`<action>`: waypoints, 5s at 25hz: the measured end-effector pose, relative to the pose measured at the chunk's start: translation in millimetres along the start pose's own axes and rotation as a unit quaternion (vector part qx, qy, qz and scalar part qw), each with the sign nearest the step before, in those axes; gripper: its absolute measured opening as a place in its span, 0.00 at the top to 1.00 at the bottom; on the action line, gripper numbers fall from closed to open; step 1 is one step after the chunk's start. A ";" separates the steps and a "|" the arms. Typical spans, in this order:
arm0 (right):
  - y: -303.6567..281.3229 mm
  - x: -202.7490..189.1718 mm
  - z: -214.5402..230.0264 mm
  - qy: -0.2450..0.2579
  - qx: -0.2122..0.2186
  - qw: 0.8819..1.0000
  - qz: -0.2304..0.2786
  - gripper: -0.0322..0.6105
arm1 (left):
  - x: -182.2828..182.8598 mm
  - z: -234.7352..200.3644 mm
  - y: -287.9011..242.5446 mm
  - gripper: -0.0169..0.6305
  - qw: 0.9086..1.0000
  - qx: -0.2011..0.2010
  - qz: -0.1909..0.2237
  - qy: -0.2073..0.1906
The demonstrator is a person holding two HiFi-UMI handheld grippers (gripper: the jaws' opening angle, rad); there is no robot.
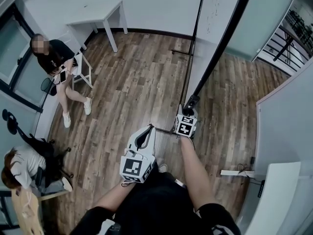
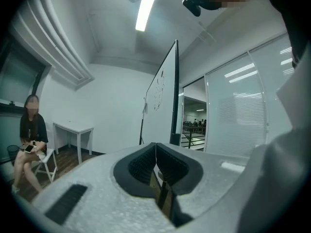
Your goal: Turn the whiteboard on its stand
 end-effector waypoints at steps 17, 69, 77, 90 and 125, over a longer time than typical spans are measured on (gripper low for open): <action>43.1 -26.8 -7.8 0.013 0.009 1.000 0.004 0.68 | -0.5 9.1 39.3 0.95 1.000 -0.009 0.002 -0.001; 289.3 -162.6 -31.1 0.011 0.011 1.000 0.025 0.68 | -29.9 63.7 299.1 0.95 0.996 -0.087 0.010 0.028; 318.9 -170.4 -41.3 0.016 0.013 1.000 0.015 0.68 | -21.5 70.3 323.2 0.95 0.996 -0.087 0.003 0.036; 379.3 -180.5 -59.0 0.022 0.016 1.000 0.007 0.68 | 2.0 90.4 379.6 0.95 0.997 -0.058 -0.008 0.044; 585.1 -311.2 -43.0 0.022 0.046 0.999 0.015 0.68 | -28.2 217.2 540.5 0.95 0.999 -0.028 -0.007 0.032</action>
Point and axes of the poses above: the fingertips, and each gripper's own axes: y backward along the fingers, z to its right, x out of its top, the point moved 4 cm from there along y, backward along the fingers, and after that the axes turned 15 degrees about -y, right-handed, at the moved point
